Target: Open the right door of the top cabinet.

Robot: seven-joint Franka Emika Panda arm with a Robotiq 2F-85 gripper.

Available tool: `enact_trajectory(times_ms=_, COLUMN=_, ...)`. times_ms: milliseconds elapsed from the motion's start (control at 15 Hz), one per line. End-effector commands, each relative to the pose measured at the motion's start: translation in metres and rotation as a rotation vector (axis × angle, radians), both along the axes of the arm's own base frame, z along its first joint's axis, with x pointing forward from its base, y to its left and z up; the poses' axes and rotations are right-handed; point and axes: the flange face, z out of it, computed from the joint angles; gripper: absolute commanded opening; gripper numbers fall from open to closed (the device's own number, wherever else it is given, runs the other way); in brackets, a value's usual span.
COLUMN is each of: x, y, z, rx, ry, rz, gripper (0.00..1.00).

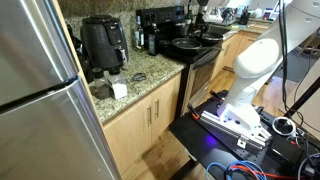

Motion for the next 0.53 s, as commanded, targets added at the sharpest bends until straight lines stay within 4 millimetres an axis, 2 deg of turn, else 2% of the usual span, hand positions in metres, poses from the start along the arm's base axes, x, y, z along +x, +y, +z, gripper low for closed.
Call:
enact_trajectory(times_ms=0, x=0.000, y=0.000, z=0.000, rx=0.000, ry=0.001, rz=0.000, gripper=1.00)
enact_trajectory(times_ms=267, x=0.001, y=-0.001, z=0.001, rx=-0.018, ry=-0.001, rz=0.021, gripper=1.00)
enact_trajectory(times_ms=467, x=0.011, y=-0.003, z=0.005, rx=-0.089, ry=-0.134, rz=0.109, gripper=1.00)
